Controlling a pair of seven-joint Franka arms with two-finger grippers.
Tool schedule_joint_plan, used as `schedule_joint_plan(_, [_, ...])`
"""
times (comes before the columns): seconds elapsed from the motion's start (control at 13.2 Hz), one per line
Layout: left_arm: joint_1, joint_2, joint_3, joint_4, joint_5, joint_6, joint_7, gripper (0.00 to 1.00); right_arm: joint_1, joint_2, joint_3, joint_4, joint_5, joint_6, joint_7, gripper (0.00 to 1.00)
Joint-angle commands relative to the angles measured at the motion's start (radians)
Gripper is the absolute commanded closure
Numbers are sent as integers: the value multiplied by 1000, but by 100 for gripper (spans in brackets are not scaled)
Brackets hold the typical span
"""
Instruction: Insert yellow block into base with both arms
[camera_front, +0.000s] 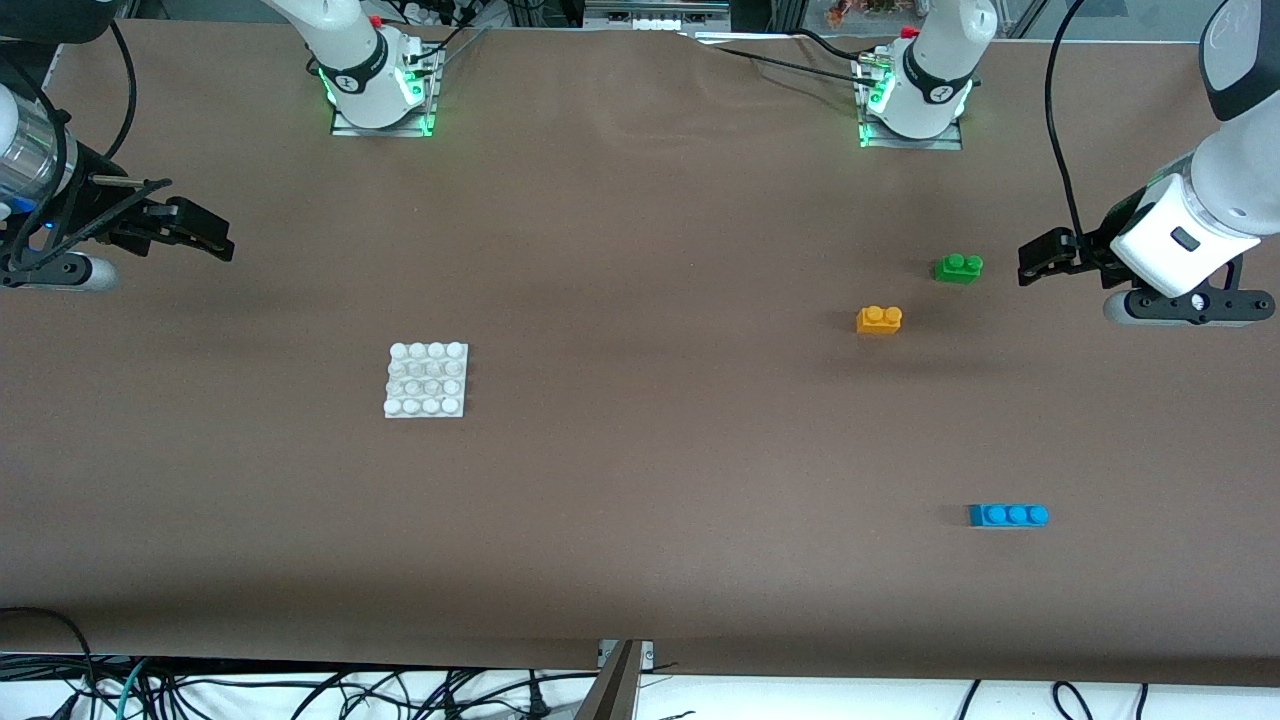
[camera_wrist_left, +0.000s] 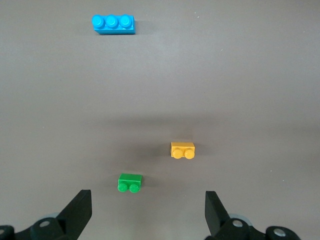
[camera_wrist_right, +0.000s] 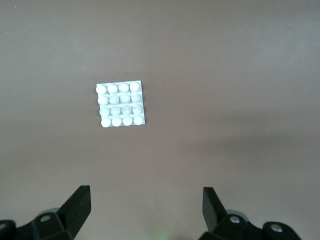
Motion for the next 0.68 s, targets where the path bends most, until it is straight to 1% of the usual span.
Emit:
schedule_joint_plan(0.0, [3,12,0,30,-4,-19,-1,0,-3,-20,-2,-11,15,-11,-6,1])
schedule_joint_plan(0.61, [0,12,-2,30,-6,-21,-5,0,-3,-20,-2,-9,15,-9,-7,1])
